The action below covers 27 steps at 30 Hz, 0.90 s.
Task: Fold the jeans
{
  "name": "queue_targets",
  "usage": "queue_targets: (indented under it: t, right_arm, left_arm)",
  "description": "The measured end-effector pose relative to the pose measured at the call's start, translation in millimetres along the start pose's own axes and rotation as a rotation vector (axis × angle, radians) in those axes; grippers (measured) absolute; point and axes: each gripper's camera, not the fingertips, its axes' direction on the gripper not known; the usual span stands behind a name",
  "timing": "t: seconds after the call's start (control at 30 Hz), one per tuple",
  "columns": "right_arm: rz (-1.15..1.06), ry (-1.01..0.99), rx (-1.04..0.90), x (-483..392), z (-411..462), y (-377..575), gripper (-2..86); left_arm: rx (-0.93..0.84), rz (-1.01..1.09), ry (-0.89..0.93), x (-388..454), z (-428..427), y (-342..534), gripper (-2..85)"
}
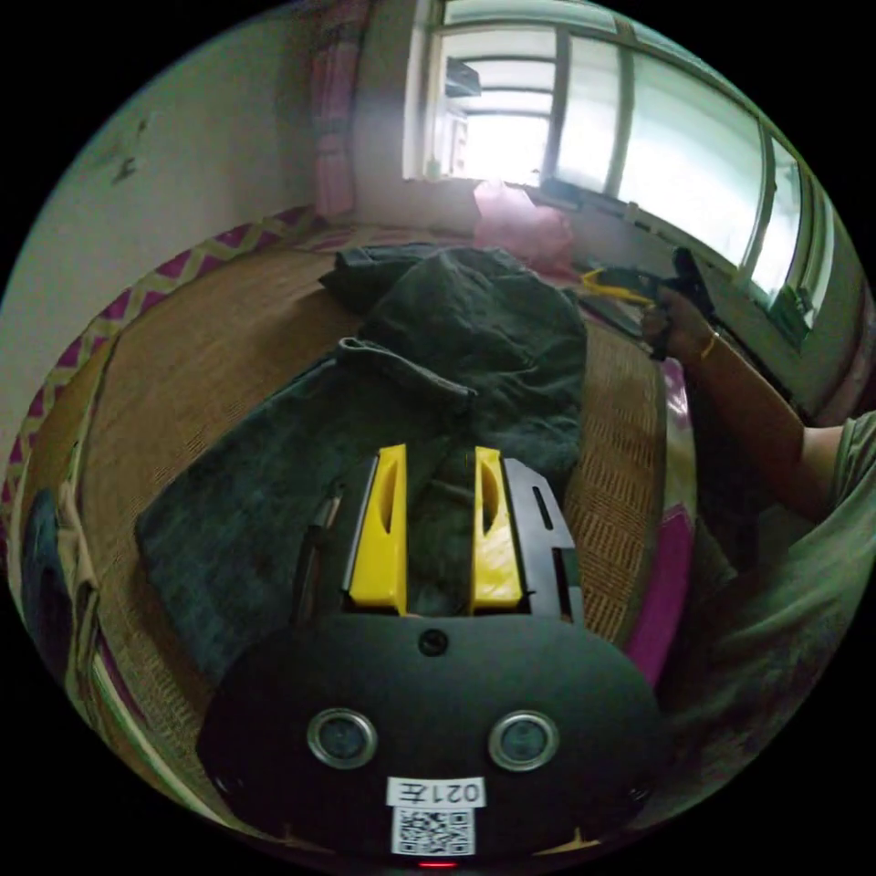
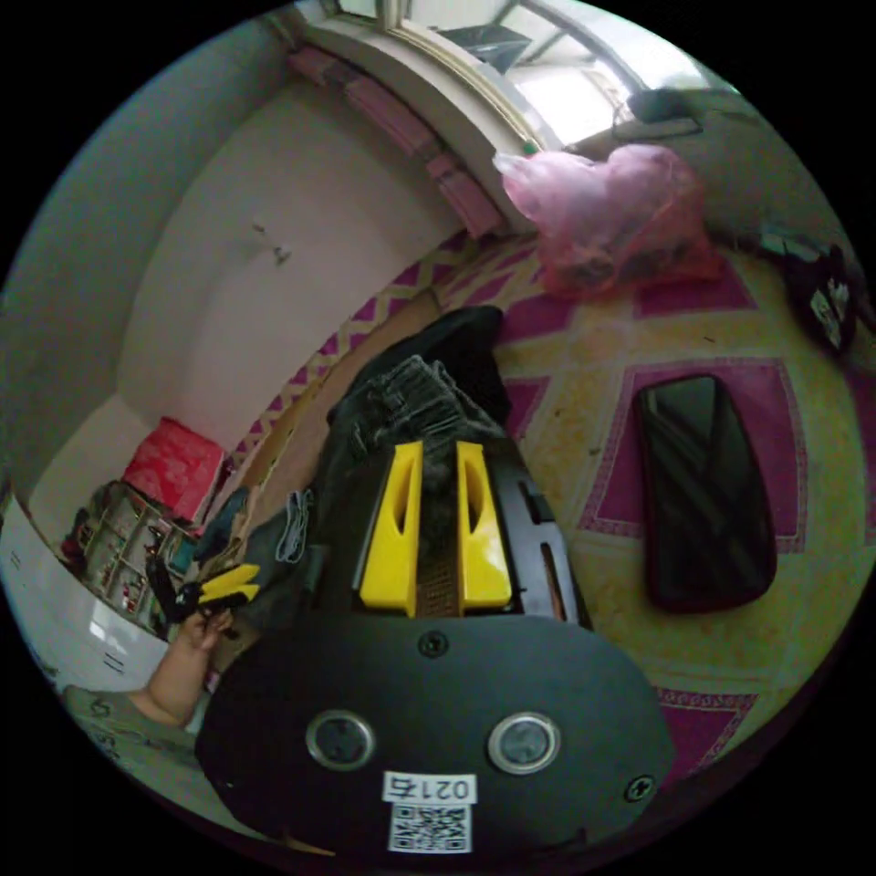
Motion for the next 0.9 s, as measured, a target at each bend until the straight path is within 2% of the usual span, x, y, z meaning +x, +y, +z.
queue_targets:
  t: [0.1,0.2,0.33,0.43,0.53,0.6,0.67,0.73,0.9]
  right_arm:
    - [-0.132,0.042,0.033,-57,-11,9,7.4]
    - [-0.317,0.132,-0.015,-133,9,28,7.5]
    - [-0.555,0.256,-0.085,-225,72,78,7.0]
    - [-0.696,0.385,-0.141,-270,138,120,6.1]
    - [-0.772,0.454,-0.224,-291,200,155,3.0]
    - [-0.782,0.489,-0.308,-298,233,167,1.6]
    - [-0.799,0.520,-0.392,-308,268,179,0.9]
    - [-0.812,0.538,-0.386,-319,280,190,0.6]
    - [-0.823,0.559,-0.381,-341,305,217,0.2]
  left_arm:
    - [-0.051,0.065,-0.011,7,24,-27,11.1]
    - [-0.045,0.070,-0.012,7,36,-48,9.4]
    - [-0.126,0.066,-0.097,-1,47,-65,5.7]
    - [-0.077,-0.019,-0.051,-26,29,-67,3.7]
    - [0.104,-0.211,0.053,-72,-24,-58,3.1]
    - [0.221,-0.294,0.044,-102,-73,-44,2.8]
    - [0.360,-0.353,-0.060,-141,-153,-14,2.5]
    - [0.414,-0.408,-0.180,-172,-212,18,2.3]
    - [0.435,-0.693,-0.440,-260,-329,128,2.0]
